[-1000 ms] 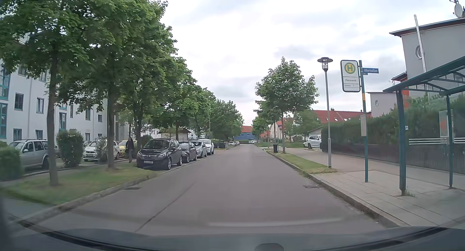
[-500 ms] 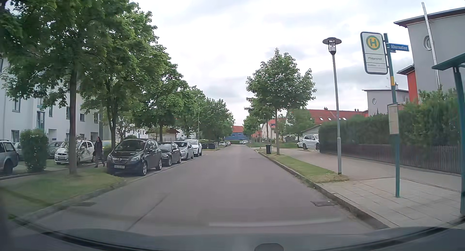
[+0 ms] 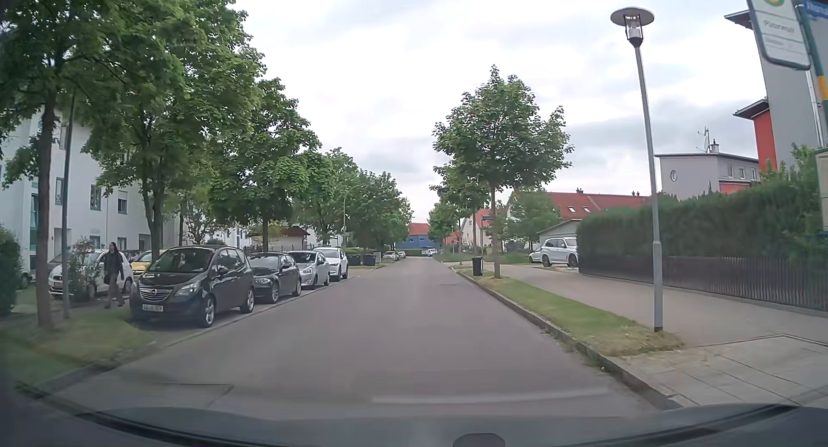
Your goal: Follow the waypoints while adhering to traffic rules and regulations
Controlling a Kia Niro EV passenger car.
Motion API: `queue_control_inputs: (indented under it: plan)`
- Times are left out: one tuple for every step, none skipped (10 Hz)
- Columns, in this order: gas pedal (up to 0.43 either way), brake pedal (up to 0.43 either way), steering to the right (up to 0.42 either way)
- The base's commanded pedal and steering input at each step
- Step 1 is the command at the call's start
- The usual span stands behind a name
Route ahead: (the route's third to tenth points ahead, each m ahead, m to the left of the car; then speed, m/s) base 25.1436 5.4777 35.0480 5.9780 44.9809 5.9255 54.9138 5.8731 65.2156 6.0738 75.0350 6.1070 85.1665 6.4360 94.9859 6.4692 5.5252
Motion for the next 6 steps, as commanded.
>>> queue_control_inputs:
  plan:
    - [0.169,0.0,0.001]
    - [0.169,0.0,-0.002]
    - [0.169,0.0,-0.005]
    - [0.169,0.0,-0.01]
    - [0.169,0.0,-0.012]
    - [0.169,0.0,-0.013]
